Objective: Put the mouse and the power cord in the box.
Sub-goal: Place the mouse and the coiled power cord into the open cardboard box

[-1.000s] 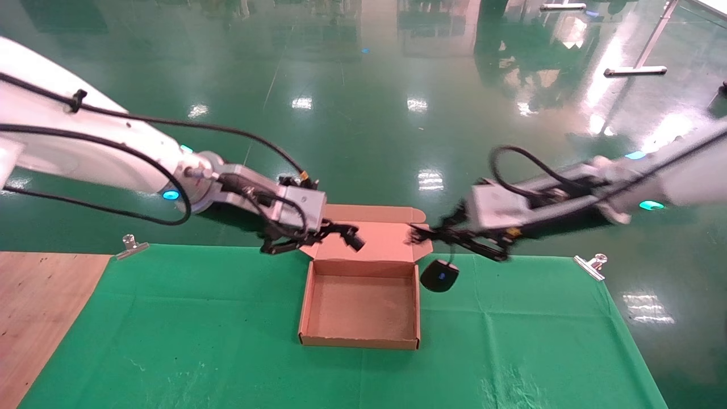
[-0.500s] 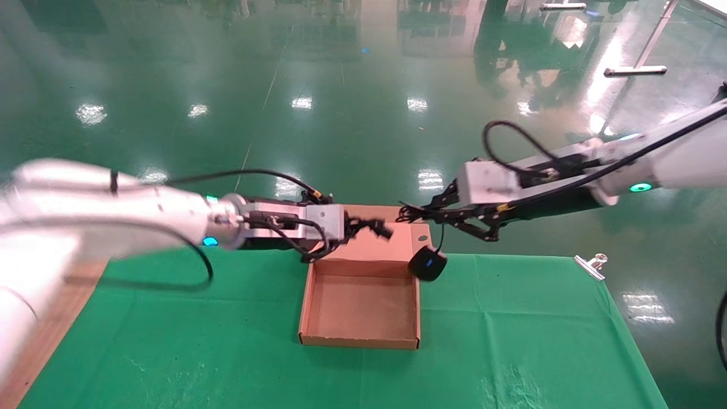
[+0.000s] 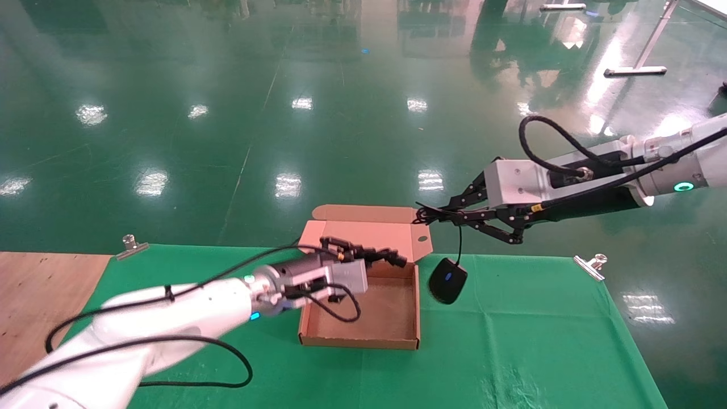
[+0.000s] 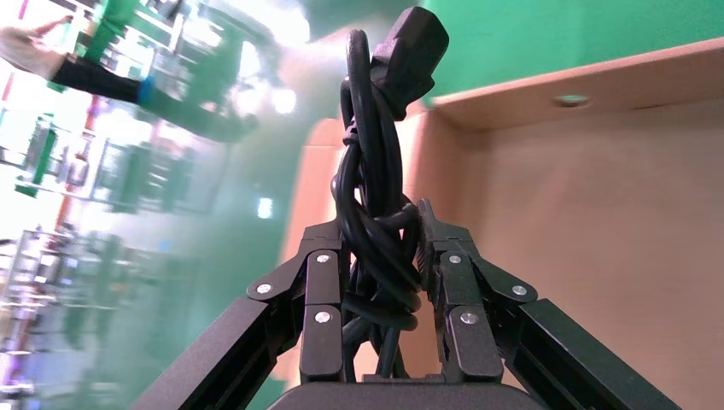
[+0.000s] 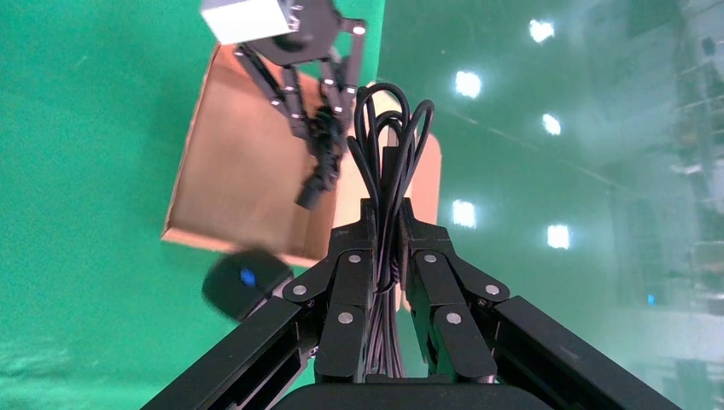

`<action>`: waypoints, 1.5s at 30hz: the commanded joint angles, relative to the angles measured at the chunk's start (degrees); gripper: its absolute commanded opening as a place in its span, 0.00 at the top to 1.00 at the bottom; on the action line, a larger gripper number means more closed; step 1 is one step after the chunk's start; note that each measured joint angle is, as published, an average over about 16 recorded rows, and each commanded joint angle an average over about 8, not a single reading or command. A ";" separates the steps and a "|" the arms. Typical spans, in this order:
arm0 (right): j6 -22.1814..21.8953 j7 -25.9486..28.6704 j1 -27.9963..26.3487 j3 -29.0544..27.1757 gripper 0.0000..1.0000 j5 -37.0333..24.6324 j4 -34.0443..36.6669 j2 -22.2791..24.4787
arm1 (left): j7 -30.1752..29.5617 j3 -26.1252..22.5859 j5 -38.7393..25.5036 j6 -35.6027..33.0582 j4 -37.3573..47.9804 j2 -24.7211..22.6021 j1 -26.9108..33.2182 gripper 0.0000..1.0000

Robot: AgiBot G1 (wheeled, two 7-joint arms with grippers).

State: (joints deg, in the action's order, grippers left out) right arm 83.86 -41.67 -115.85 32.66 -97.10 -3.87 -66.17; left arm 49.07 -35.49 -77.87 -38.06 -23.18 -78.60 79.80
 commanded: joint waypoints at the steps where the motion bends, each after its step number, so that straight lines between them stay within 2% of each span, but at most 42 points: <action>1: -0.07 -0.21 -0.04 0.15 1.00 -0.23 0.28 0.14 | 0.88 -1.22 2.26 0.70 -0.21 -0.01 -0.85 1.00; 11: -0.01 -0.62 0.36 0.10 1.00 -0.16 1.81 0.38 | 1.41 -8.12 10.14 4.44 -0.71 0.06 -2.49 1.00; 12: 0.07 -0.65 0.35 0.07 1.00 -0.11 1.93 0.45 | 1.33 -8.70 10.89 4.63 -0.78 0.07 -2.58 0.96; 13: 0.12 -0.70 0.36 0.03 1.00 -0.06 2.05 0.53 | 1.29 -9.30 11.62 4.79 -0.84 0.09 -2.65 0.89; 19: -0.30 -1.24 0.80 0.04 1.00 -0.08 2.60 0.86 | 1.50 -12.64 15.33 5.52 -0.88 0.17 -2.49 0.15; 21: -0.49 -1.36 0.98 0.06 1.00 -0.11 2.77 0.89 | 1.70 -13.62 16.41 5.80 -0.81 0.19 -2.35 0.01; 34: 0.25 -1.59 1.14 0.23 1.00 -0.33 3.28 0.55 | 2.70 -18.71 23.36 7.00 -0.17 0.28 -1.64 0.00; 45: 1.03 -0.80 0.43 0.67 1.00 -0.94 2.85 -2.12 | -0.47 -17.55 31.51 6.13 7.13 2.14 0.62 0.00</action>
State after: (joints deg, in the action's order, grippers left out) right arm 84.63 -42.32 -115.33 33.34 -98.05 -1.02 -68.61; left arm 48.80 -52.35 -45.81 -34.65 -16.99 -75.12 80.12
